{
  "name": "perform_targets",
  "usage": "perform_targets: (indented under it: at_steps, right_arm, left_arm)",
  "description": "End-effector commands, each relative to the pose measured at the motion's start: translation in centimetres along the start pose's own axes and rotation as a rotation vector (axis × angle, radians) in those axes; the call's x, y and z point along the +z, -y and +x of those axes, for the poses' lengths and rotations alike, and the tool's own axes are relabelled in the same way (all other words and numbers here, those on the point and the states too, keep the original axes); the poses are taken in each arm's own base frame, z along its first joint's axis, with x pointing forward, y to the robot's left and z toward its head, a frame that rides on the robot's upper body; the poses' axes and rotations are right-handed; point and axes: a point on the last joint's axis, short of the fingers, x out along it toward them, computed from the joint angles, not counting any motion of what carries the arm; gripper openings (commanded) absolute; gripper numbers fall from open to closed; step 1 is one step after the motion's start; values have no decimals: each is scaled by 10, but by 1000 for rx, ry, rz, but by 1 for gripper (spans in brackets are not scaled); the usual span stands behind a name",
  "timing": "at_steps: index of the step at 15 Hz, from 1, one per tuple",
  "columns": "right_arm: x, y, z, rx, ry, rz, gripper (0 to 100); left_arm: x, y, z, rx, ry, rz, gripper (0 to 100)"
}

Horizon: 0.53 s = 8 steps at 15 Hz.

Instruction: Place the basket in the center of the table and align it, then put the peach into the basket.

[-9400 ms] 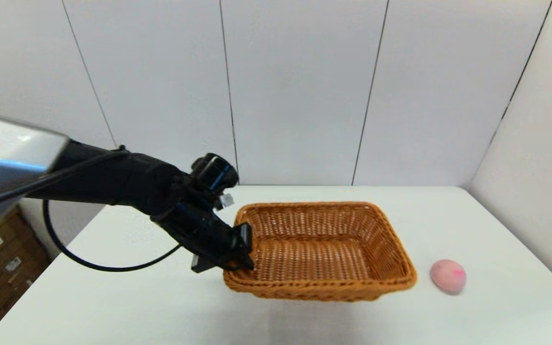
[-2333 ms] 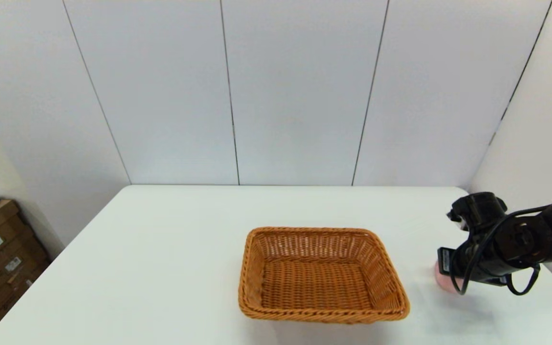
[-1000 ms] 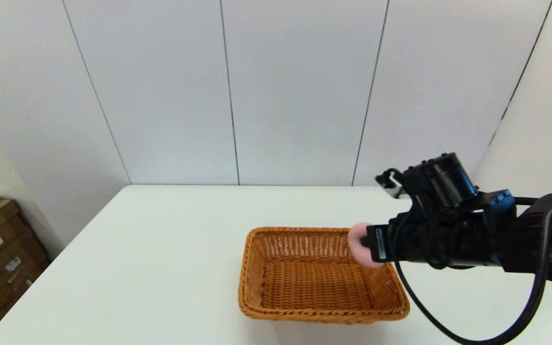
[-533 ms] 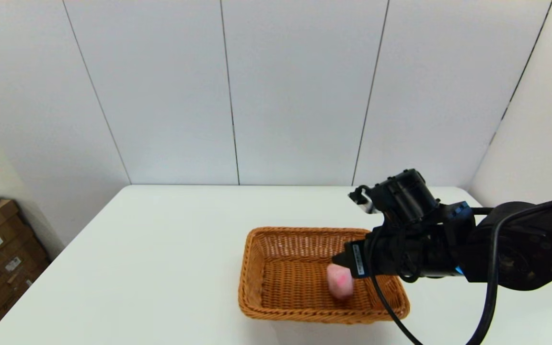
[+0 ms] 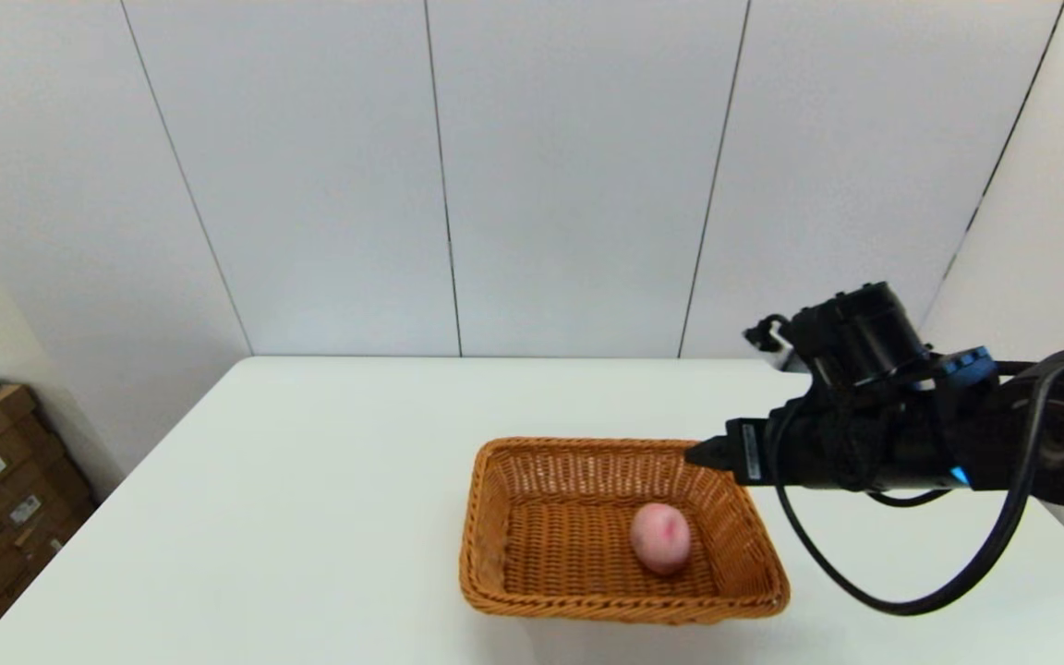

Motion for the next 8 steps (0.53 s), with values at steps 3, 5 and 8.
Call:
perform_targets:
  at_steps: [3, 5, 8]
  right_arm:
    - [44, 99, -45, -106, 61, 167, 100]
    - [56, 114, -63, -112, 77, 208, 100]
    - [58, 128, -78, -138, 103, 218, 100]
  left_arm:
    - [0, 0, 0, 1, 0, 0, 100]
    - [0, 0, 0, 1, 0, 0, 100]
    - [0, 0, 0, 1, 0, 0, 100]
